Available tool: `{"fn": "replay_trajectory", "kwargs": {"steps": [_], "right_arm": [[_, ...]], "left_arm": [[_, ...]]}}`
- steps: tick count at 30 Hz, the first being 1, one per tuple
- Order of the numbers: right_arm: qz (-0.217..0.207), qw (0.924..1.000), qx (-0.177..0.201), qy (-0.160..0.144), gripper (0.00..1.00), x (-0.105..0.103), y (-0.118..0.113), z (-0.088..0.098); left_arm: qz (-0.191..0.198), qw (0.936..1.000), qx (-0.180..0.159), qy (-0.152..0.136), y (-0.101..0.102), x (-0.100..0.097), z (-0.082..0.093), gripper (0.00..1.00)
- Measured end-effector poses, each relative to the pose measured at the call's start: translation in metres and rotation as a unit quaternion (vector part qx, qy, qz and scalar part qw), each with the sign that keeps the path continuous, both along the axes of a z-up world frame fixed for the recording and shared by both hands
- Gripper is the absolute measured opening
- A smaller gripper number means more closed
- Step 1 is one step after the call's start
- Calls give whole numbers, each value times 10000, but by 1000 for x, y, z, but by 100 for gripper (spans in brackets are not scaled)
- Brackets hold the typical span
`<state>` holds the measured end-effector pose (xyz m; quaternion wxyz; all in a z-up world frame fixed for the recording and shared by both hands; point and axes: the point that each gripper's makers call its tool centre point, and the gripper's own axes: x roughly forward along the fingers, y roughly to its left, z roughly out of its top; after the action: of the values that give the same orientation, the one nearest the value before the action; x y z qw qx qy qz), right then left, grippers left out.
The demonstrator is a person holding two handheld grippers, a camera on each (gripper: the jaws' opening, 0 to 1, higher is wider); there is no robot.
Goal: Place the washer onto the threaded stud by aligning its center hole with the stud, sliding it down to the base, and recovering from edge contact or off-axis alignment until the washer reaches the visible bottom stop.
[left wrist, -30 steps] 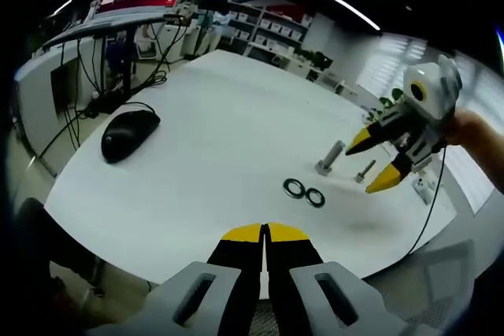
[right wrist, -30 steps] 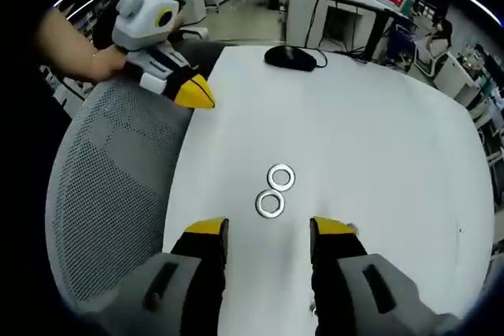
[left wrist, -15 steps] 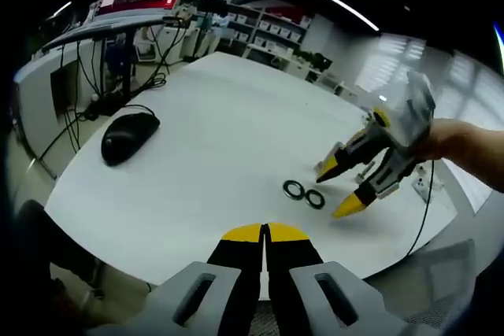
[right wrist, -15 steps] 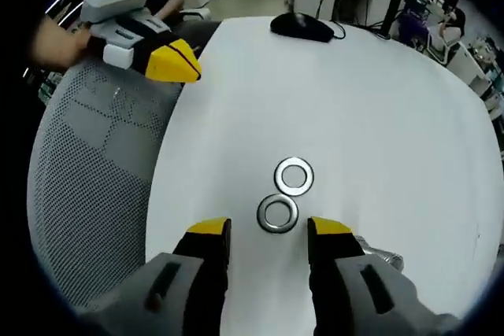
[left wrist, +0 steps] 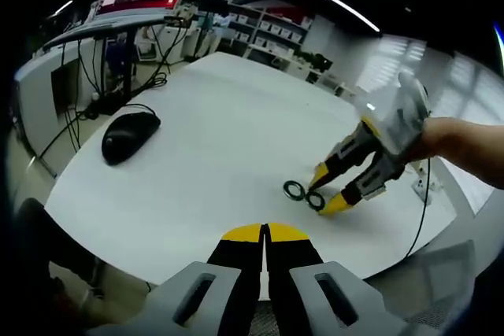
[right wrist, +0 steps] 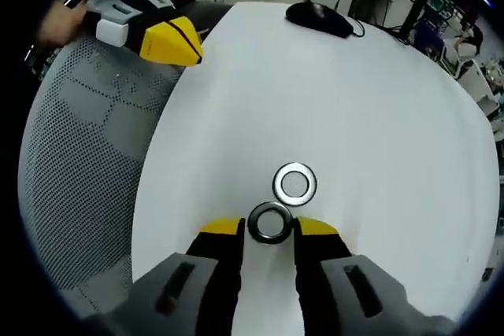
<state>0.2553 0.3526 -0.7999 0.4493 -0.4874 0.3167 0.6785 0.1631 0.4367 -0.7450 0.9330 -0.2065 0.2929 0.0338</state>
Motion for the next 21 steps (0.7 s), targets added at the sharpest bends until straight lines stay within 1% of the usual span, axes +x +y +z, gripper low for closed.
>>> {"fn": "replay_trajectory", "kwargs": {"steps": [3,10,15,17,18,21], "right_arm": [[-15,10000,-55,-19,25,0,-1,0],[-166,9998,30,-52,22,0,-2,1],[-317,9992,236,0,22,2,-2,2],[-327,9990,269,-113,22,5,-4,2],[-400,9987,308,-110,22,8,-4,4],[-632,9973,356,73,22,9,-5,11]], "left_arm": [[-3,10000,7,4,0,0,-1,0],[-4,10000,4,-14,0,0,0,0],[-12,10000,-1,-29,-1,0,1,0],[-14,10000,1,-35,-1,0,1,0],[-14,10000,-1,-39,-1,1,1,0],[-23,10000,0,-35,-1,0,1,0]]}}
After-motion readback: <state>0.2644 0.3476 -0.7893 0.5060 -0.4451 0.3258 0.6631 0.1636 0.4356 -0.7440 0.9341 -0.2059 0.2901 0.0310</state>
